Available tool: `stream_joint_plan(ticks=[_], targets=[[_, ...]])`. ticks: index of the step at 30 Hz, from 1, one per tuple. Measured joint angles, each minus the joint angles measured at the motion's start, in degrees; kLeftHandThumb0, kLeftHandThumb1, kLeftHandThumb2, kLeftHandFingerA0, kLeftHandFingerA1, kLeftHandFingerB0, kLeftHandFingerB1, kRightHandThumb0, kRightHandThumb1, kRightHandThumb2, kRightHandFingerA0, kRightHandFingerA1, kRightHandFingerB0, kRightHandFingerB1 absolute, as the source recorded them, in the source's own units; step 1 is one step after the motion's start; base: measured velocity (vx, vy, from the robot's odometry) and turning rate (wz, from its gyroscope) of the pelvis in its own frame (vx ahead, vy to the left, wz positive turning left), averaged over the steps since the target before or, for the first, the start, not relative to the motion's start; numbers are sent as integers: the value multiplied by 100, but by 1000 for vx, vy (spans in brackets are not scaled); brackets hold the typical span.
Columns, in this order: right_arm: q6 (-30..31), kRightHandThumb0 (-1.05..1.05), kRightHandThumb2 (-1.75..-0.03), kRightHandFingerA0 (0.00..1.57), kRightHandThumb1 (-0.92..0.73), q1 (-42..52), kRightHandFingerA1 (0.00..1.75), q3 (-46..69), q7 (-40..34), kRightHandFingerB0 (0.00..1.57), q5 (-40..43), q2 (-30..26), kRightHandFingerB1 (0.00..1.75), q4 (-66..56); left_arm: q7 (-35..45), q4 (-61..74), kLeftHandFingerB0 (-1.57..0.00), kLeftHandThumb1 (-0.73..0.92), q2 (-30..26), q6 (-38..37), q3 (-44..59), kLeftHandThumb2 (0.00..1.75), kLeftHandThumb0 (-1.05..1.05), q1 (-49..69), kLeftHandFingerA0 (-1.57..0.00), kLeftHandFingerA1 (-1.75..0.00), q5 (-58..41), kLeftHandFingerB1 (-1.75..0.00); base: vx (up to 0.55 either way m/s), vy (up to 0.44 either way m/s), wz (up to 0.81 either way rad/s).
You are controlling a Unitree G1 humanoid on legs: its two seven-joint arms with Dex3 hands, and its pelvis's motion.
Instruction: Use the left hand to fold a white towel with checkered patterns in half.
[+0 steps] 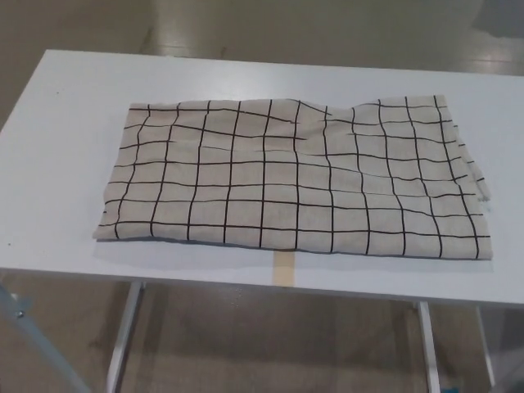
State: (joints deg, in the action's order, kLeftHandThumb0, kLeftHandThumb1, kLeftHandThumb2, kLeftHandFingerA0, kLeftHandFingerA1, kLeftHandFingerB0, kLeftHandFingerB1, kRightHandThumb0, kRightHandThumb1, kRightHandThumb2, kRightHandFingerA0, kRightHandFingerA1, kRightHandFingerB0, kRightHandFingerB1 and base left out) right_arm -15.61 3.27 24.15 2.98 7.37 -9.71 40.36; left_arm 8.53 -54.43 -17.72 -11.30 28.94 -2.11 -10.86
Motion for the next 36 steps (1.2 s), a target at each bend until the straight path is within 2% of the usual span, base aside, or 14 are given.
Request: stream_joint_plan(ticks=[3, 4, 5, 8, 11, 14, 15, 17, 18, 19, 20, 23, 25, 36], targets=[[-151, -44, -58, 41, -63, -13, 53, 87, 49, 46, 100, 20, 45, 9, 122, -62, -7, 27, 0, -140, 73, 85, -27, -10, -8, -53, -91, -50, 0, 0, 0], [-192, -44, -58, 41, -63, -13, 53, 108, 65, 46, 125, 25, 45, 14, 161, -75, -17, 38, -1, -178, 90, 64, -51, -9, -13, -38, -116, -36, 0, 0, 0], [-254, -44, -58, 41, -63, -11, 53, 125, 86, 46, 166, 28, 45, 30, 220, -98, -11, 35, -7, -250, 100, 67, -53, -3, -7, -24, -150, -32, 0, 0, 0], [-322, -44, -58, 41, -63, -1, 53, 131, 98, 46, 224, 28, 45, 52, 329, -102, 0, 36, -10, -424, 66, 75, -60, 63, 0, -11, -161, -8, 0, 0, 0], [-339, -44, -58, 41, -62, 12, 53, 121, 102, 46, 236, 29, 45, 45, 352, 59, 0, 40, -8, -628, -64, 78, -68, 191, 0, -5, -117, 0, 0, 0, 0], [-340, -45, -58, 40, -62, 48, 51, 92, 114, 46, 233, 44, 45, -4, 279, 206, 0, 44, -11, -945, -246, 81, -74, 315, 0, -9, 7, 0, 0, 0, 0], [-340, -55, -85, 36, -49, 52, 58, 86, 115, 38, 232, 48, 54, -11, 261, 214, 0, 45, -11, -992, -267, 82, -77, 326, 0, -12, 32, 0, 0, 0, 0], [-341, -56, -85, 34, -49, 77, 57, 55, 121, 39, 228, 68, 55, -37, 169, 258, 0, 45, -10, -1170, -342, 83, -77, 373, 0, -11, 135, 0, 0, 0, 0], [-344, -56, -85, 34, -49, 115, 57, 4, 129, 39, 221, 104, 55, -42, 64, 339, 0, 45, -4, -1326, -368, 83, -77, 410, 0, -11, 226, 0, 0, 0, 0], [-345, -48, -58, 36, -61, 126, 47, -11, 131, 44, 218, 115, 43, -42, 36, 366, 0, 44, -3, -1367, -370, 83, -77, 418, 0, -10, 252, 0, 0, 0, 0], [-347, -58, -86, 35, -49, 155, 57, -50, 135, 39, 212, 142, 54, -41, -38, 472, 0, 52, 3, -1461, -370, 55, -77, 441, 0, 0, 321, 0, 0, 0, 0], [-348, -57, -86, 36, -49, 211, 58, -142, 151, 35, 203, 167, 53, -39, -239, 846, 0, 56, 6, -1720, -354, 58, -76, 476, 0, 0, 507, 0, 0, 0, 0], [-352, -55, -87, 36, -49, 246, 58, -169, 156, 34, 203, 167, 53, -39, -341, 1144, 0, 47, 18, -1862, -318, 77, -78, 505, 0, 0, 609, 0, 0, 0, 0], [-371, -52, -88, 37, -49, 327, 61, -333, 159, 32, 206, 200, 53, -42, -659, 3510, 0, 46, 64, -2357, -193, 78, -74, 485, 0, 0, 1182, 0, 0, 0, 0]])
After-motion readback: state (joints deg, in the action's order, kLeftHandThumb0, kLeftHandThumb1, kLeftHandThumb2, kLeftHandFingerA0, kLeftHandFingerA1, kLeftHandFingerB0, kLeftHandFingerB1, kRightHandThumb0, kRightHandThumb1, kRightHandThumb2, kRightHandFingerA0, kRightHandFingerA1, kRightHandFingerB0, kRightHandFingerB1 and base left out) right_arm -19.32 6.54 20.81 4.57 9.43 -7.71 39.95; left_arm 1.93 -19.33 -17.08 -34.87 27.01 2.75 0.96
